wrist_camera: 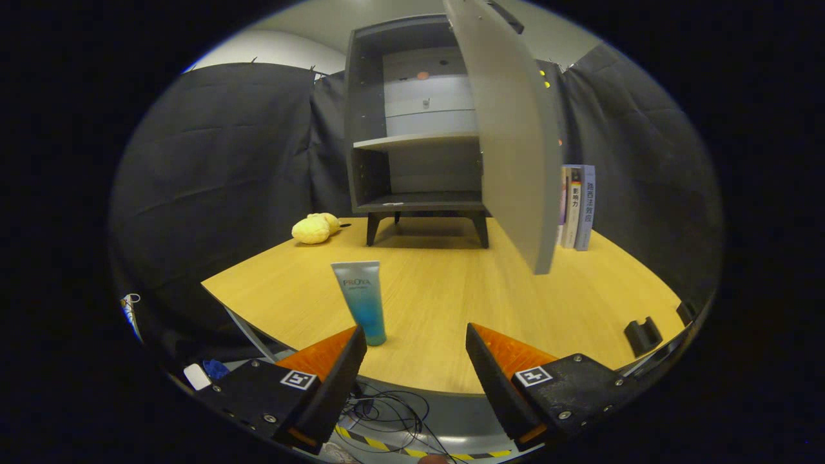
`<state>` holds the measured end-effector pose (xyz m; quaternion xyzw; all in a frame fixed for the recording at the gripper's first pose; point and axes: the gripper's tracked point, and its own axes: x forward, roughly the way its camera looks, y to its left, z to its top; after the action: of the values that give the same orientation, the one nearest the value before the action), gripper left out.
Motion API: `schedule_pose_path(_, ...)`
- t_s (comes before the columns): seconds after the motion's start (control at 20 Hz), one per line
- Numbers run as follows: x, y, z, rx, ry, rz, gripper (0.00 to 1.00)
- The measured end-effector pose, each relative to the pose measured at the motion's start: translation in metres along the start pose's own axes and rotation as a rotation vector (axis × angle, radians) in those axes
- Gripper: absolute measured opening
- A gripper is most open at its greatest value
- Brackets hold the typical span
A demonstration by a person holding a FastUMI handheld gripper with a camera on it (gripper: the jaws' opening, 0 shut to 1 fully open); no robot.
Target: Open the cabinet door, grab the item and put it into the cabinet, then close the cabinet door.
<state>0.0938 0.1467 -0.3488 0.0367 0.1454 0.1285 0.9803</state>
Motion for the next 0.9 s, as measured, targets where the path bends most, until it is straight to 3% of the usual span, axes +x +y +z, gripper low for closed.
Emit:
schedule_pose_path(0.4,0.080,0.050,-0.011,-0.024,0.008,0.027,0.94)
schedule_pose_path(0.45,0.086,0.046,-0.009,-0.027,0.004,0.013,0.88)
schedule_pose_path(0.5,0.088,0.043,-0.009,-0.027,0.006,0.003,0.72)
schedule_pose_path(0.6,0.090,0.045,-0.011,-0.028,0.022,0.008,0.50)
schedule_pose_path(0.9,0.080,0.040,0.009,-0.015,0.060,0.015,0.46)
